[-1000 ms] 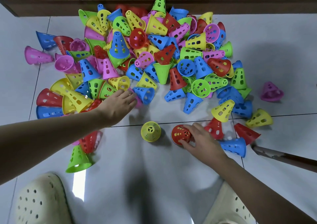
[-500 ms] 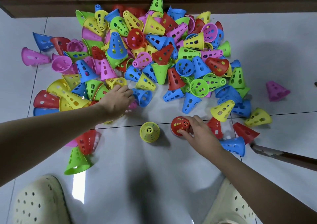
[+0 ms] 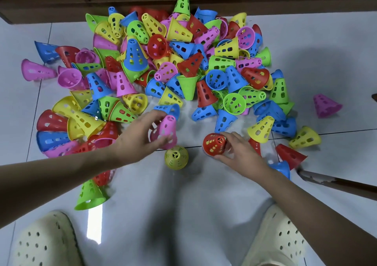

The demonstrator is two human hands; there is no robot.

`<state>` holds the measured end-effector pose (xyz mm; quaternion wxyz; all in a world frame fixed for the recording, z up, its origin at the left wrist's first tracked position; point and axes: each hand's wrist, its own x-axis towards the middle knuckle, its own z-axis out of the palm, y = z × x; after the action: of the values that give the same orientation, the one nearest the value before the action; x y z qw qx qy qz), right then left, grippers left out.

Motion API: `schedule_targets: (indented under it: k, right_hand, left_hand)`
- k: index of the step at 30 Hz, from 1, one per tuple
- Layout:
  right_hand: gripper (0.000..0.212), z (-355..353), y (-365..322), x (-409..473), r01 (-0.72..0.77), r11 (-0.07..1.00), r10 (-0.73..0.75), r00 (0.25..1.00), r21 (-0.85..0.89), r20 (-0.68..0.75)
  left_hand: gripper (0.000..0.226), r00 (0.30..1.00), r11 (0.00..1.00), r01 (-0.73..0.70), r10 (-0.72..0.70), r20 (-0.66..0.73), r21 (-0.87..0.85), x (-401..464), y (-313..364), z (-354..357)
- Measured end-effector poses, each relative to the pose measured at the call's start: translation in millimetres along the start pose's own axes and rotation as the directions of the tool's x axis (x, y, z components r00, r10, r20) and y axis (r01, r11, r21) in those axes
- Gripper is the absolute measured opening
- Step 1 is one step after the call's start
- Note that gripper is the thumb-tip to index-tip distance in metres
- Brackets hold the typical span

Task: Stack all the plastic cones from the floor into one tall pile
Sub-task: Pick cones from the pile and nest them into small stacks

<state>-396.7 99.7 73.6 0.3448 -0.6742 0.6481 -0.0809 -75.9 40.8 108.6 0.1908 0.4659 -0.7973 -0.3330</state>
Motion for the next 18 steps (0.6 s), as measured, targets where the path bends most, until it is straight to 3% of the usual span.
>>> schedule_targets:
  k: [3,7,10,14,18]
  right_hand:
    - [0.067,-12.6,16.3,-0.6,0.07,0.991,-0.075,0.996,-0.116,-0.041]
    - [0.055,-25.7,27.6,17.2,0.18,0.917,-0.248,0.956,-0.356,-0.157]
    - [0.053,-33.4,26.8,39.7,0.336,0.745,-0.41,0.912,-0.576,0.001]
    - [0.059,-42.9,22.0,61.2,0.487,0.519,-0.418,0.861,-0.703,0.289]
    - [0.054,-44.6,18.7,75.3,0.468,0.411,-0.386,0.867,-0.783,0.315]
  left_hand:
    - [0.049,0.999,0.995,-0.046,0.046,-0.006,-0.086,-12.6,19.2,4.6]
    - [0.049,0.986,0.998,-0.052,0.058,0.155,-0.043,-26.0,16.1,21.3]
    - [0.05,0.971,0.995,-0.06,0.039,0.235,0.083,-29.6,5.3,33.2]
    - [0.05,0.954,0.979,-0.131,0.082,0.288,0.155,-24.5,-11.2,38.1]
    - [0.057,0.929,0.95,-0.246,0.174,0.328,0.193,-13.9,-20.5,30.2]
